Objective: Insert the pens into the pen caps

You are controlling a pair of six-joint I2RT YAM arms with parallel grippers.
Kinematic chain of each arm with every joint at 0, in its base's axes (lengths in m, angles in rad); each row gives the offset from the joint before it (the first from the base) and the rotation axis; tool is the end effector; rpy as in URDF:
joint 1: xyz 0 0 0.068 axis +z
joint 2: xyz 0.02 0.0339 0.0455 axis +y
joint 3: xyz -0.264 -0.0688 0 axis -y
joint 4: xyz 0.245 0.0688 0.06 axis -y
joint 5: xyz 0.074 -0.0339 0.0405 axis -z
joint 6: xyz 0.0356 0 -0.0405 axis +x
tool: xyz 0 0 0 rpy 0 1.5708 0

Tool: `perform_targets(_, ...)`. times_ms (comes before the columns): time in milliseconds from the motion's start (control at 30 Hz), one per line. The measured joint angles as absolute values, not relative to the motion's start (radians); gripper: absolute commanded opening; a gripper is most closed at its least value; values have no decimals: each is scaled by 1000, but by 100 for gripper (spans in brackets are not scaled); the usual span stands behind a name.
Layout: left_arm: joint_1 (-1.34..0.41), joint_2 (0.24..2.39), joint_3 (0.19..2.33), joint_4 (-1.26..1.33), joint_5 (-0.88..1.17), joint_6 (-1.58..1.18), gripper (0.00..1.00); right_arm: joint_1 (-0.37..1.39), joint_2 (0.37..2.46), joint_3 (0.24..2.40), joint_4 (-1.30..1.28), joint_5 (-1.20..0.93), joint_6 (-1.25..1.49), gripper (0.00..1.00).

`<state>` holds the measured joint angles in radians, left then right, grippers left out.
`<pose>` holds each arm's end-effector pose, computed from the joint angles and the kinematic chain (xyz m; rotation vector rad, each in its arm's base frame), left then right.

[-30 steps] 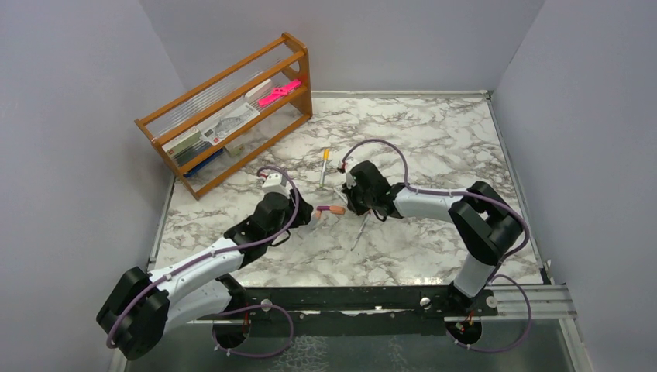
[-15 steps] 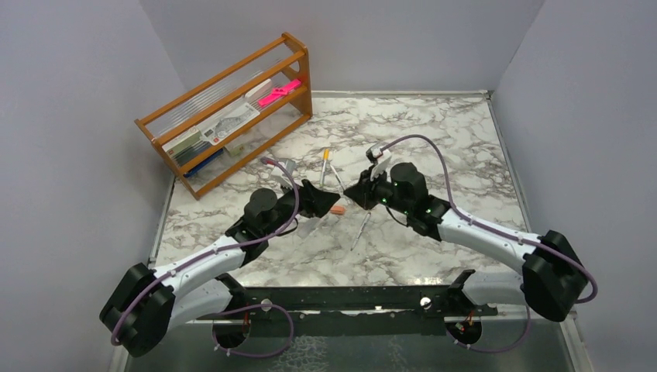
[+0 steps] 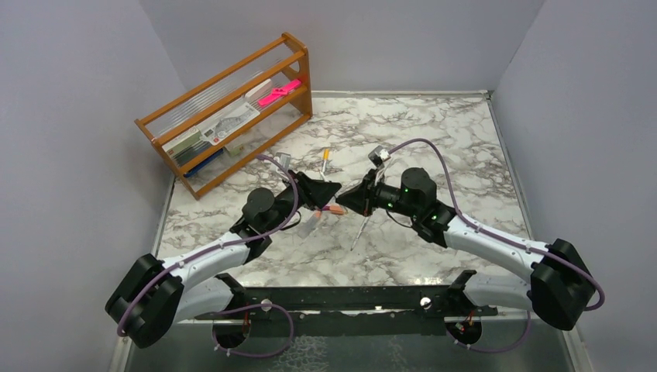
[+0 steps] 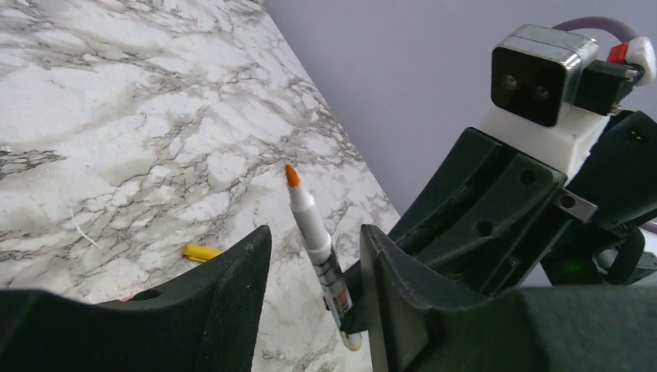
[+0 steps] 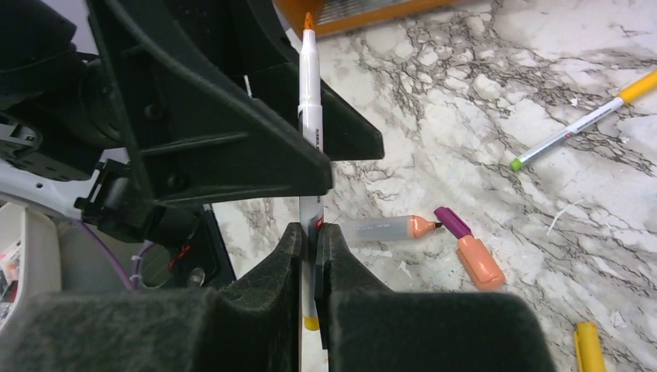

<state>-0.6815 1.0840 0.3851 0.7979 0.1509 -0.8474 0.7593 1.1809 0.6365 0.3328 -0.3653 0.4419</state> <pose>0.1763 -0.1499 0.2459 0.0005 1.6255 -1.3264 0.1836 0.1918 0.2596 -0.5828 1.8394 1.1622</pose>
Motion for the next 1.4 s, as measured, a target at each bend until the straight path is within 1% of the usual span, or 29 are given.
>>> perform_targets(33,-682,1090,387,803,148,-852,40,759,1179,635,336,-373,444,1)
perform_targets(67,-681,1101,392,807,148,-856,30,759,1176,634,339,-379,446,1)
perform_targets(133,-681,1121,400,817,148,-870,3,759,1167,632,343,-386,450,2)
perform_targets(167,-681,1129,404,828,150,-878,0,759,1163,628,344,-386,452,1)
perform_targets(200,-683,1136,410,841,160,-888,0,756,1162,622,345,-385,455,2)
perform_targets(267,-689,1145,419,850,178,-892,0,756,1162,618,349,-385,454,18)
perform_targets(300,-688,1149,419,856,182,-893,0,756,1161,618,350,-385,453,24)
perform_targets(367,-687,1153,422,857,187,-889,0,756,1161,618,350,-387,453,31)
perform_targets(433,-686,1155,433,849,193,-875,0,758,1159,618,352,-395,452,35)
perform_targets(533,-679,1161,462,836,215,-849,0,758,1149,618,352,-400,448,36)
perform_targets(633,-674,1175,495,830,247,-831,0,756,1133,618,352,-398,436,35)
perform_targets(833,-669,1201,529,818,287,-820,0,751,1126,618,350,-389,413,30)
perform_targets(967,-669,1201,529,817,288,-824,0,751,1129,617,351,-386,402,29)
perform_targets(1033,-669,1200,529,811,287,-826,0,751,1135,617,352,-386,396,26)
perform_targets(1233,-668,1185,529,815,286,-838,0,758,1148,607,346,-393,390,25)
perform_targets(1267,-668,1181,529,817,286,-839,0,759,1151,606,340,-394,387,20)
perform_targets(1333,-667,1174,533,821,286,-839,0,760,1155,606,329,-394,385,4)
perform_targets(1400,-667,1173,541,819,287,-839,0,760,1153,602,331,-395,383,1)
